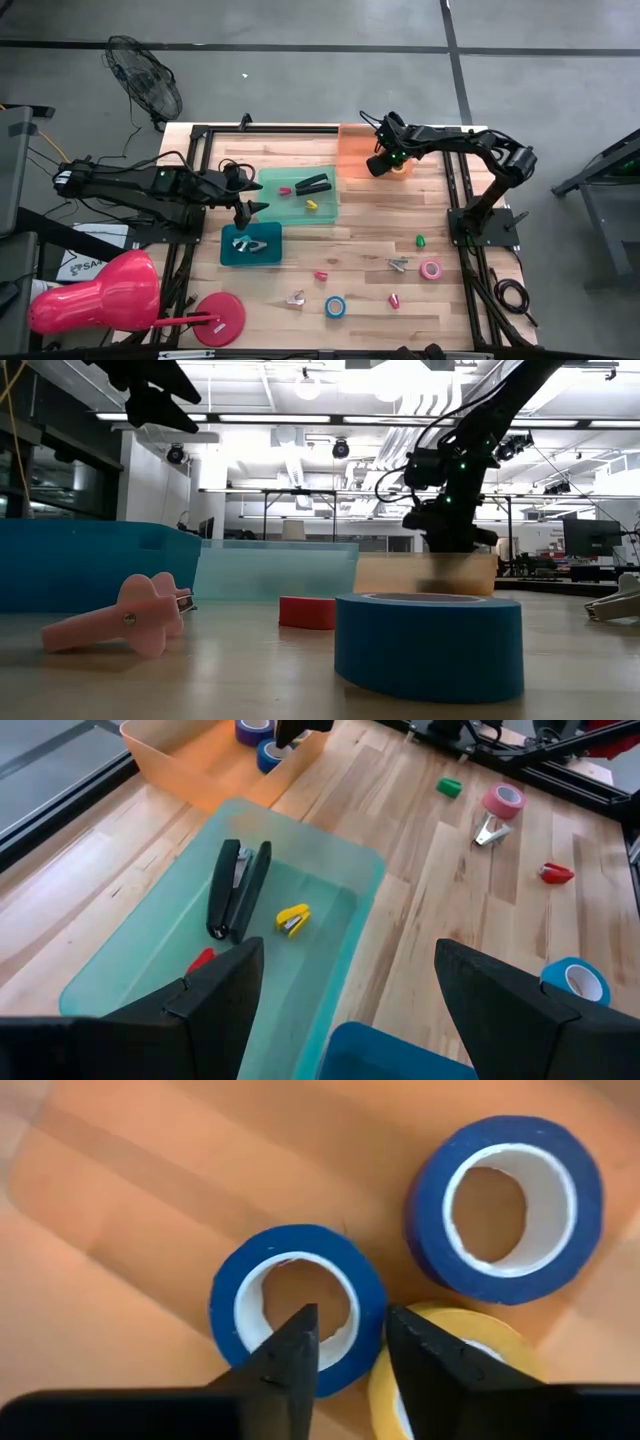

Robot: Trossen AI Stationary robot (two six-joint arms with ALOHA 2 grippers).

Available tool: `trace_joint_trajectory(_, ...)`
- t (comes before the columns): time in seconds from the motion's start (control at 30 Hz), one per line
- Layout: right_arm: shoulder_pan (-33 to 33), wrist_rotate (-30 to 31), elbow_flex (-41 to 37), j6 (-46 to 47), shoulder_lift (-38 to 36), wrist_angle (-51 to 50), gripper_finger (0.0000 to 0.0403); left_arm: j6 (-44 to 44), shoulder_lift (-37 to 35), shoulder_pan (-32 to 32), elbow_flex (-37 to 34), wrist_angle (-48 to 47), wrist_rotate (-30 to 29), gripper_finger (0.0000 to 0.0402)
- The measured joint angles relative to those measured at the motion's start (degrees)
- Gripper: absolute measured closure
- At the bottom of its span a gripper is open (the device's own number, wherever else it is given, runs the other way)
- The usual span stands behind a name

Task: Pick and place Stapler, Stapler remover, tape
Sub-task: Put the blue tape in the orange bin, then put the green small staple remover in the light green bin

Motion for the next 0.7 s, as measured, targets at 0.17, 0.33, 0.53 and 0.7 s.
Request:
trace_joint_trajectory(0.17,0.0,-0.9,0.0,0.0,-0.6,-0.4,0.025,0.0,0.0,0.0,0.0,0.0,0.0,0.0113)
trace_joint_trajectory(0.33,0.0,-0.9,0.0,-0.6,-3.9,-1.0,0.0226,0.0,-0.1,0.0,0.0,-0.4,0.4,0.0113)
trace_joint_trajectory(0.53,0.0,-0.5,0.0,-0.7,-9.7,-2.0,0.0227,-0.1,-0.1,0.0,0.0,-1.5,0.9,0.0113)
trace_joint_trajectory(0.7,0.4,-0.8,0.0,-0.2,-15.3,-6.9,0.0233,-0.1,-0.1,0.0,0.0,-1.9,1.7,0.0113)
